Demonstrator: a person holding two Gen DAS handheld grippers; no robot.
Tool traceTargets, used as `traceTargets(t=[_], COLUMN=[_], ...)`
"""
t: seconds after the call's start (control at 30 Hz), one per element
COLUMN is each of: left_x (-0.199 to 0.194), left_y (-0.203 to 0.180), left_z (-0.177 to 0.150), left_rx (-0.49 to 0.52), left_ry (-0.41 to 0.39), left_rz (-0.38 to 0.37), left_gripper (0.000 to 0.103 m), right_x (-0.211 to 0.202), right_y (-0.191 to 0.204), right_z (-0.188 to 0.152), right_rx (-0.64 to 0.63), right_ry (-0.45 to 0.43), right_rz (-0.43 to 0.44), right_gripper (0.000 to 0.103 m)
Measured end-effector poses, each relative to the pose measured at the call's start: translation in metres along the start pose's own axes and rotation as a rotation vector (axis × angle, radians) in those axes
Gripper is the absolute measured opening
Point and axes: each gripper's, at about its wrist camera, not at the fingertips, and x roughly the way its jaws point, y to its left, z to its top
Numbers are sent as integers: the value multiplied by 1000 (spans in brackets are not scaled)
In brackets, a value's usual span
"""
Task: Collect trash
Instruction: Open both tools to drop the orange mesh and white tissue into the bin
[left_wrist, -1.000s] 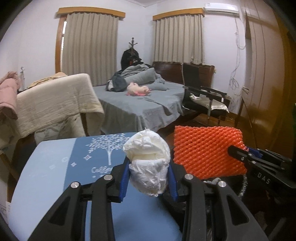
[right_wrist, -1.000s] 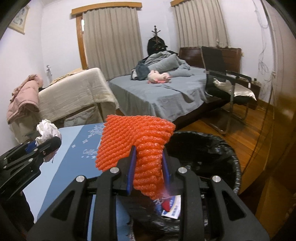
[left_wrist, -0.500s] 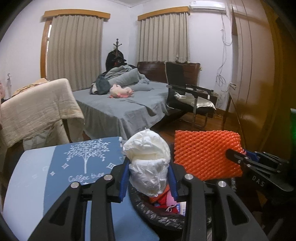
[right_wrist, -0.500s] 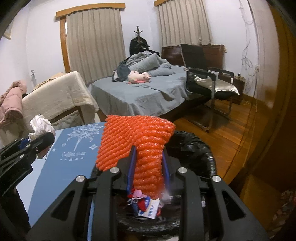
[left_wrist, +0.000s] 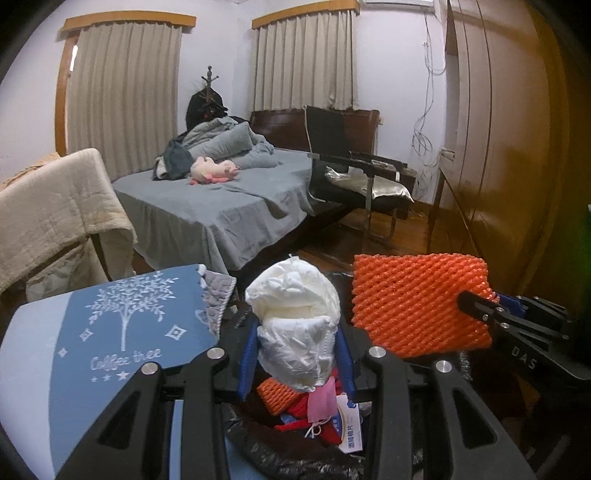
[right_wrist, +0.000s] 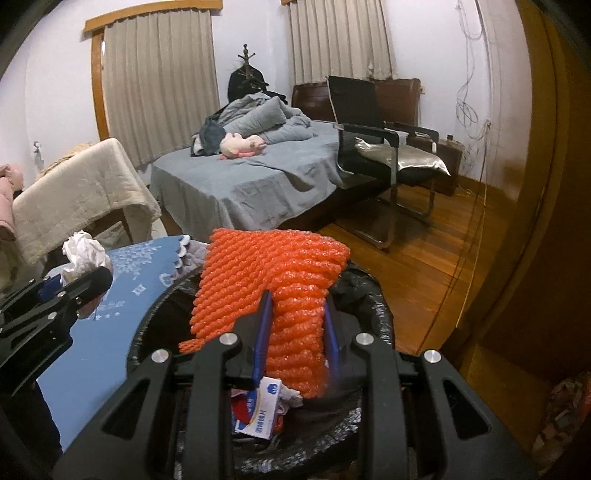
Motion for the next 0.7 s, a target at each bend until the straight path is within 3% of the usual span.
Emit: traceTargets(t=[0.37,0.47,0.53,0.6,0.7], left_x=[55,69,74,75,72], left_y=[-14,-15,-13,-10,-4], left_z=[-3,-4,-5,-5,-4], left_rx=[16,19,16,9,2], left_ry=[44,75,87,86,83], left_rz=[-62,-111,-118,-119,-119], left_gripper=[38,45,53,62,75], right_x=[50,59,63,64,62], right_y=[-15,-17,-19,-21,-19], right_z=[-10,-16,-17,-18,-19], right_rx=[25,17,19,16,1], right_ry=[78,101,105,101,89], right_rz=[-46,-64,-74,-78,-92], right_gripper=[28,37,52,58,76])
